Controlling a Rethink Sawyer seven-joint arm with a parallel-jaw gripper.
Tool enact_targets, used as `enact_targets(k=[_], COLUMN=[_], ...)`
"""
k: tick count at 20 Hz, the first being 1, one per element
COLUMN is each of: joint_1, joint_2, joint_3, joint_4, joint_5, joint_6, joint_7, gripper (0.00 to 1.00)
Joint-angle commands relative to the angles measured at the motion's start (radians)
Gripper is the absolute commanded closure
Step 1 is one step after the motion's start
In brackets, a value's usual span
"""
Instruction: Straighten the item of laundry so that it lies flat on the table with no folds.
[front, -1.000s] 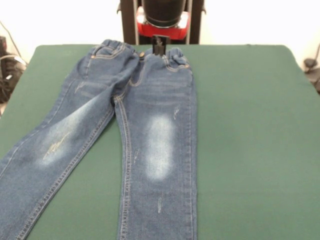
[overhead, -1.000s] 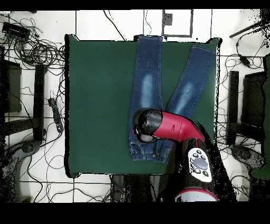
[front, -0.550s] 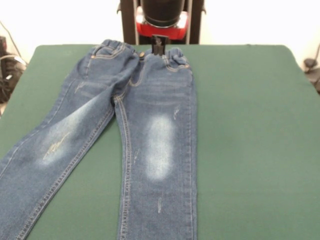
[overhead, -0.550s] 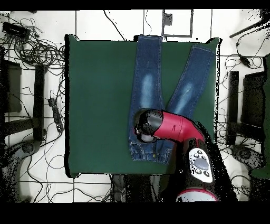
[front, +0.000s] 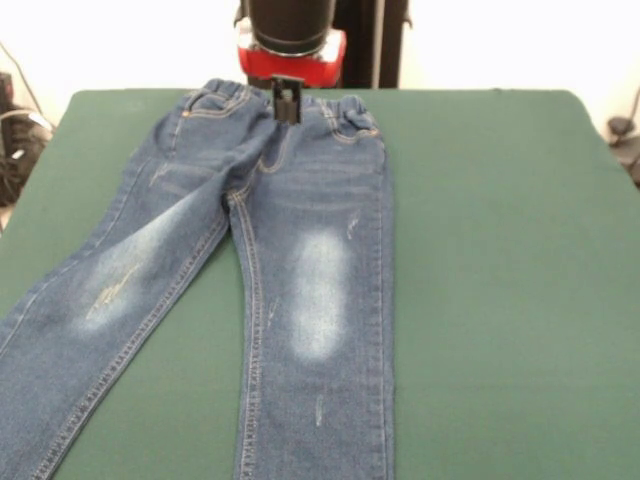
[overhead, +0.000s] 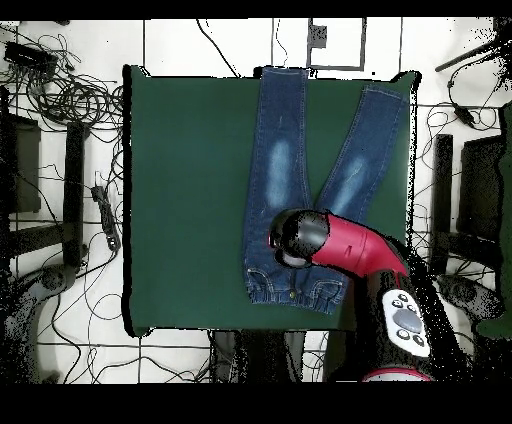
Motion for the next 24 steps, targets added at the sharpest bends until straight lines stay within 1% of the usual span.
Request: enact_targets(k=[1,5,7,13,18,19,24], joint_1=[0.000,-0.003,-0.001,0.017,0.011,0.009,0.008], joint_2=[0.030,0.033,0.035,0.045,0.044,0.043,0.044], joint_3=[0.137,0.139,0.138,0.115,0.116,0.119,0.118], joint_4=[0.078,0.079,0.076,0.035,0.043,0.042,0.037], joint_5=[0.024,0.025,0.029,0.043,0.060,0.052,0.048], joint_6=[-0.116,-0.110,-0.086,0.093,0.135,0.141,0.160], joint_7=[0.112,0.113,0.114,0.124,0.137,0.124,0.118], gripper=[1.00,1.00,1.00,1.00,1.00,0.00,0.00])
